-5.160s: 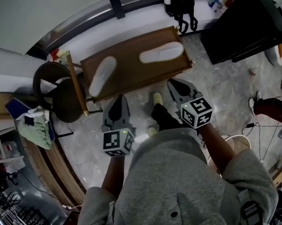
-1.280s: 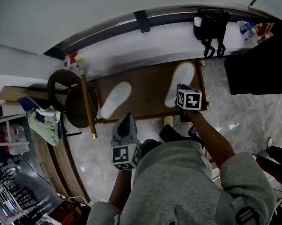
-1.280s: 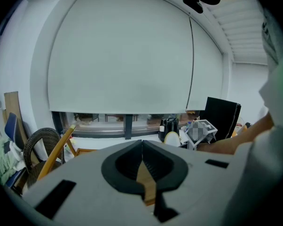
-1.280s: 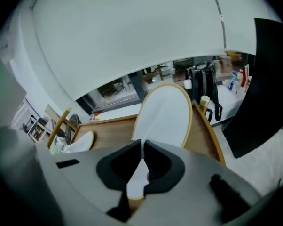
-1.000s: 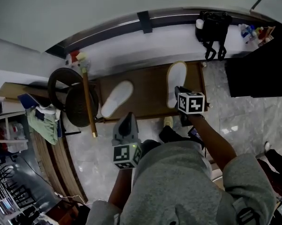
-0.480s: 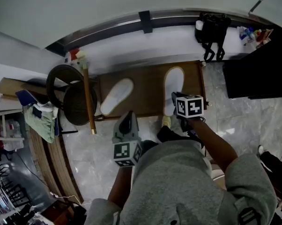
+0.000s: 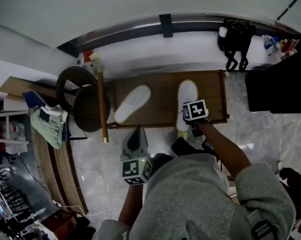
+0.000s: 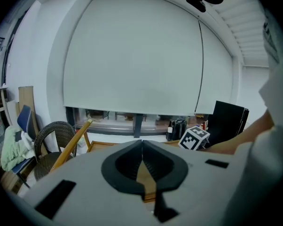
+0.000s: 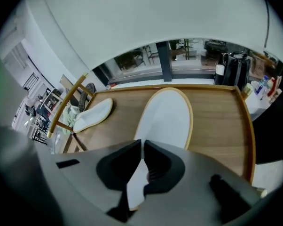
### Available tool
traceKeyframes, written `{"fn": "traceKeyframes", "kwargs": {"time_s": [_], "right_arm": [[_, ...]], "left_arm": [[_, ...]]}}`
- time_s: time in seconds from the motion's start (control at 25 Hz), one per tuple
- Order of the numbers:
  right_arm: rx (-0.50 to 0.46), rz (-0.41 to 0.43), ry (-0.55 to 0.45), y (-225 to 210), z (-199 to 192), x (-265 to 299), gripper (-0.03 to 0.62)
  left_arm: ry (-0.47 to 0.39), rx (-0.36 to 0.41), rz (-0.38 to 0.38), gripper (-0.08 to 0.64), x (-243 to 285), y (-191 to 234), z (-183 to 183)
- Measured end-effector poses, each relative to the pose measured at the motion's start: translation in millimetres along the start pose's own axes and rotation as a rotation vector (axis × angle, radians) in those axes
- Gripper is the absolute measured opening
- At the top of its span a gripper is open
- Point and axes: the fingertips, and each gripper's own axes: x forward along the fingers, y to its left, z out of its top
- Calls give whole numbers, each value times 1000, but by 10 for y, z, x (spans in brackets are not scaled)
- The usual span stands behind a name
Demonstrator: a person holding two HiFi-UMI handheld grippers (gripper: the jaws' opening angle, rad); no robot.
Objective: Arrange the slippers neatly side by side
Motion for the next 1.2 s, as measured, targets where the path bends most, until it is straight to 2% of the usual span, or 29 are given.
{"fn": "traceKeyframes", "kwargs": {"time_s": [0.32, 0.48, 0.8, 1.2], "right_arm": [[-111, -6, 50, 29, 140, 285, 37], [-194, -13, 71, 14, 173, 346, 37], [-298, 3, 98, -31, 281, 443, 37], [-302, 14, 95, -95, 312, 418, 40]], "left_arm": [[14, -11, 60, 15, -59, 185, -51], [13, -12, 72, 15, -44, 195, -41], [17, -21, 80, 15, -2, 217, -30], [22, -21, 72, 15, 46, 221, -32]]}}
